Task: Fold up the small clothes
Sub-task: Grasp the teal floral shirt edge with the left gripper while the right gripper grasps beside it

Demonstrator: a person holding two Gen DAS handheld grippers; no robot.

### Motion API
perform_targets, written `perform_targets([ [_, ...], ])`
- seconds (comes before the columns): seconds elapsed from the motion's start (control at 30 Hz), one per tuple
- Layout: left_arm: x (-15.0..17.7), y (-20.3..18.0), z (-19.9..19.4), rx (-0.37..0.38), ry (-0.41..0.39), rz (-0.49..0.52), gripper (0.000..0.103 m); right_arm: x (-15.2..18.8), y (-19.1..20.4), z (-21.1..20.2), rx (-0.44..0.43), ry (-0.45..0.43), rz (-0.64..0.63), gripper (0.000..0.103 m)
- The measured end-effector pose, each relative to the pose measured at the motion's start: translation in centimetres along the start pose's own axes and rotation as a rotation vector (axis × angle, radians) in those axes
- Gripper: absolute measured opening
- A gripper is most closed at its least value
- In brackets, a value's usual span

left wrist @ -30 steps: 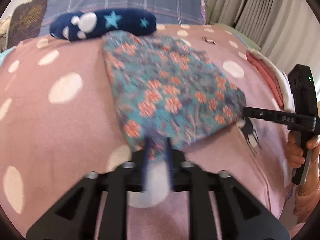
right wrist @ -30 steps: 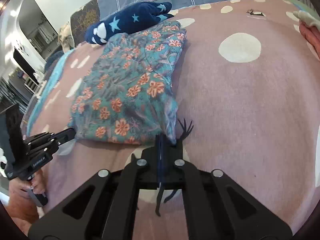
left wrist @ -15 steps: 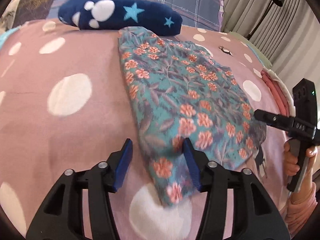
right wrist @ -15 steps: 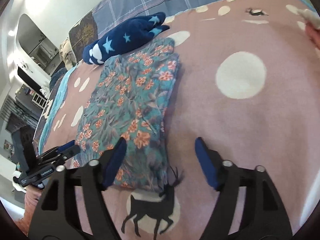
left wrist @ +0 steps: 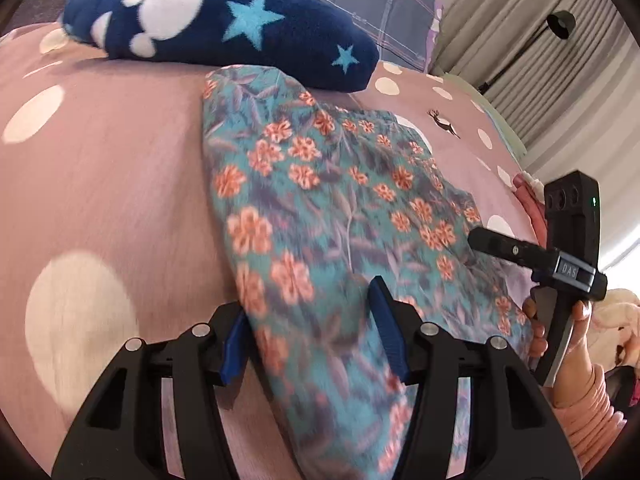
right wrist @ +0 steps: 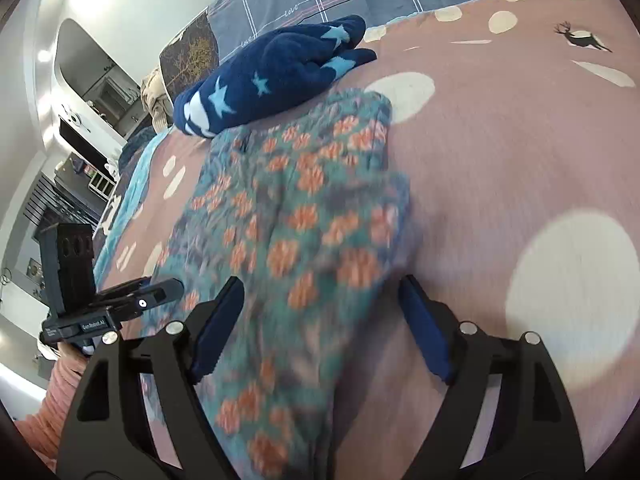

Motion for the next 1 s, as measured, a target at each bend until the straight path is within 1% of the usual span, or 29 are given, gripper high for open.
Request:
perform_targets([
  [0.1, -0.5, -0.3, 0.6, 0.001, 0.029, 0.038, 0.057, -1.0, -0.4, 0.7, -0.016, -0.006, -0.02, 0.082],
  [0.23, -0.9, -0.6, 1.1, 0.022, 0.036, 0.076, 0.057, -1.6, 0.0, 1.3, -0.064, -0.02, -0.115, 0.083],
  [0.3, -1.3, -0.6, 1.5, 0.038, 0.03, 0.084, 0.058, -1.9, 0.1, 1.4, -0.102, -0.028, -0.12, 0.08],
  [0.37, -1.7, -0.7, 1.8, 0.045, 0.023, 0.088, 0.059, -2.4, 0.1, 1.9, -0.127, -0.022, -0.117, 0.073],
  [0.43, -2.0, -1.0, 2.3, 0.048, 0.019, 0.104, 0.061, -3.0, 0.1, 2.6, -0.133, -0.009, -0.122, 0.07],
  [0.53, -2.5, -1.2, 2.8, 0.056, 0.018, 0.133, 0.061, -3.6, 0.6, 3.4, -0.131, 0.006, -0.153, 0.07],
  [0.63, -3.3, -1.3, 3.3, 0.091, 0.025, 0.125, 0.061, -4.2, 0.9, 4.3, -0.132, 0.009, -0.179, 0.07],
  [0.73, -3.9, -1.5, 3.7, 0.121, 0.023, 0.121, 0.061, -4.7, 0.8, 4.9, -0.156, -0.005, -0.167, 0.069],
  [0.8, -4.1, -1.6, 3.8, 0.129, 0.021, 0.125, 0.061, -4.9, 0.7, 5.2, -0.158, -0.011, -0.163, 0.066],
  [0.9, -4.2, -1.9, 4.1, 0.125, 0.017, 0.135, 0.061, -4.9, 0.5, 5.2, -0.149, -0.018, -0.156, 0.059],
  [0.97, -4.2, -1.8, 4.0, 0.122, 0.015, 0.139, 0.061, -4.8, 0.1, 5.1, -0.145, -0.021, -0.139, 0.051],
  [1.0, -4.2, -1.8, 4.0, 0.115, 0.012, 0.142, 0.059, -4.9, -0.1, 5.1, -0.144, -0.023, -0.133, 0.049],
])
Point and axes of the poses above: each gripper's, at about its wrist camera, not at the fingertips, and z roughly the way its jaws point, y to its left, x to its underside, the point moved 8 cm from there along z, roughly the way its jaws point, and after that the axes turned 15 degrees about -z, right-handed, at the moved point
